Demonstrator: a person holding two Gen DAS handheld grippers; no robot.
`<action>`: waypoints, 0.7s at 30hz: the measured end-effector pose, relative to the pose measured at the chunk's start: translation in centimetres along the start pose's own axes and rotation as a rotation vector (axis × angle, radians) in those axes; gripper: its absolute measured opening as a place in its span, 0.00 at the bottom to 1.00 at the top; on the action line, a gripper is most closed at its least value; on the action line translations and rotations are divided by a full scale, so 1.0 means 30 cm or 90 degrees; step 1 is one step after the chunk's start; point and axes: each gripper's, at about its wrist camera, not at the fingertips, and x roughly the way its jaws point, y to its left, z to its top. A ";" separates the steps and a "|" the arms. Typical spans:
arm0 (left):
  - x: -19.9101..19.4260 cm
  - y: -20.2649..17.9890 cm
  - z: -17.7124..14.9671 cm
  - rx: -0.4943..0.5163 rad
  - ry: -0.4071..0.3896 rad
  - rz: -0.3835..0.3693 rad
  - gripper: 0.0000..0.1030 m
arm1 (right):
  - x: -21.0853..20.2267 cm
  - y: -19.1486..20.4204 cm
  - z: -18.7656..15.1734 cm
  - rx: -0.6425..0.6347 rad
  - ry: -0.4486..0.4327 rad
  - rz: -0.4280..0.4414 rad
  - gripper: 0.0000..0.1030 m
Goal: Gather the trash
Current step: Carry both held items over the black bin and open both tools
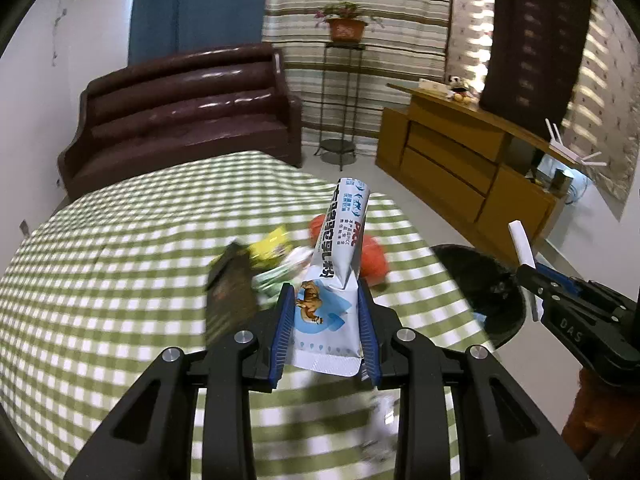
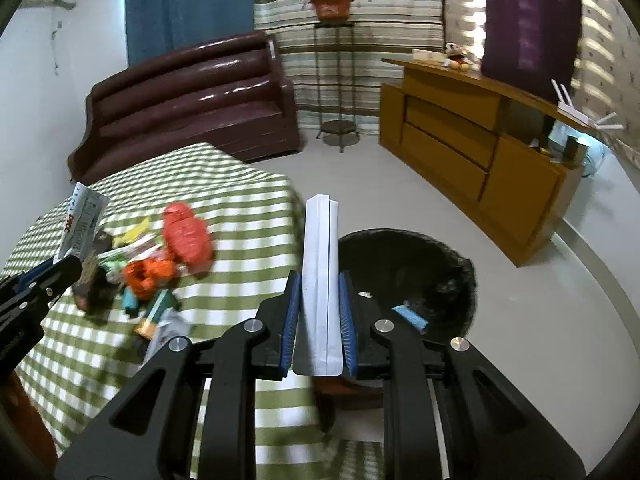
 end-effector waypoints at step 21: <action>0.220 -0.360 0.093 0.079 0.015 -0.046 0.31 | 0.116 -0.311 0.033 0.053 -0.008 -0.033 0.19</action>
